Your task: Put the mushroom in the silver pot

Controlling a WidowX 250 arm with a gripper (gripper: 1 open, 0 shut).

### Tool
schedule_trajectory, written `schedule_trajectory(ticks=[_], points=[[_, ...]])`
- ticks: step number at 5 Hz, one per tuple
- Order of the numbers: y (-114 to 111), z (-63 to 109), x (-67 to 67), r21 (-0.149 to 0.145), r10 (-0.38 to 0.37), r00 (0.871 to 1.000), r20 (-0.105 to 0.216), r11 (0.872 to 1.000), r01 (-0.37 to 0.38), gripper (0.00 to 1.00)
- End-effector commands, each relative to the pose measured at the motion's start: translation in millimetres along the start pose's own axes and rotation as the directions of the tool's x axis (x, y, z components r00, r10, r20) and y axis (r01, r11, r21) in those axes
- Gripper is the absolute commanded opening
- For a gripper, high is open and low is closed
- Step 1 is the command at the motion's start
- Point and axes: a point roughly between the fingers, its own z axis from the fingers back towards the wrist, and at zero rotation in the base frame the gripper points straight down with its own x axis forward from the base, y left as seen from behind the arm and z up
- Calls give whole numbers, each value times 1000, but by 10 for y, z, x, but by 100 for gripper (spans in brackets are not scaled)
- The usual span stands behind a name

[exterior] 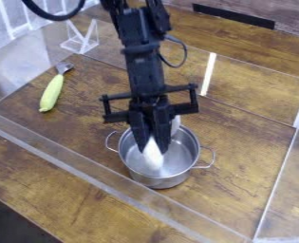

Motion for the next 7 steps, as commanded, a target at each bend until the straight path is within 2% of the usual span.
schedule_trajectory(ticks=[1, 3, 4, 5, 7], points=[[32, 84, 89, -30, -13, 999, 42, 999, 14, 0], [61, 49, 223, -43, -38, 997, 62, 998, 41, 0], [61, 96, 209, -39, -37, 997, 64, 998, 39, 100], [59, 150, 195, -36, -36, 997, 66, 999, 39, 100], [42, 470, 155, -60, -61, 992, 115, 996, 68, 100]])
